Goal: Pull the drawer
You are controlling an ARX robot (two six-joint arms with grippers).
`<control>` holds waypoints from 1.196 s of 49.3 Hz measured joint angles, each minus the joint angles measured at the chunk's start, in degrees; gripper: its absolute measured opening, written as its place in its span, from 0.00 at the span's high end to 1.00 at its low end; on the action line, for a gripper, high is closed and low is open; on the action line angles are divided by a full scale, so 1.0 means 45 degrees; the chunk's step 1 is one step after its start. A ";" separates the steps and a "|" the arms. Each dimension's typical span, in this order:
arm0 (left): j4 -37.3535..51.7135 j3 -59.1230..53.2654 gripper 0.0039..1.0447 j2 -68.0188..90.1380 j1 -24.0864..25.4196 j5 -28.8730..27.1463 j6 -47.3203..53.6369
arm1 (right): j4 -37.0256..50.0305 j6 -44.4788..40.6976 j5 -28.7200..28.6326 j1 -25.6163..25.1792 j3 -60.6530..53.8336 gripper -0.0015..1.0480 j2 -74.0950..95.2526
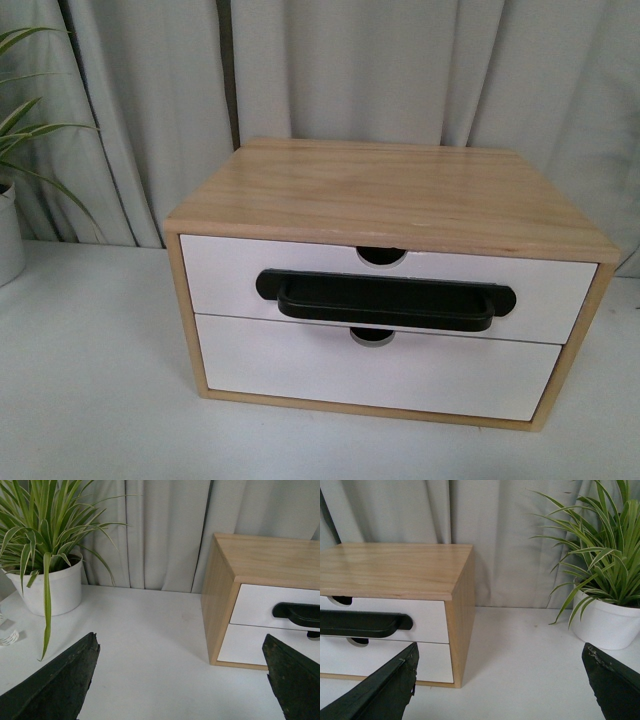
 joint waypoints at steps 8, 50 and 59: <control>0.0000 0.0000 0.05 0.0000 0.0000 0.0005 0.0000 | 0.0000 0.0000 0.0000 0.0000 0.0000 0.09 0.0000; 0.0000 0.0000 0.05 0.0000 0.0000 0.0005 0.0000 | 0.0000 0.0000 0.0000 0.0000 0.0000 0.09 0.0000; -0.0005 0.0000 0.05 0.0000 0.0000 0.0005 0.0000 | 0.0000 0.0000 0.0000 0.0000 -0.0005 0.09 0.0000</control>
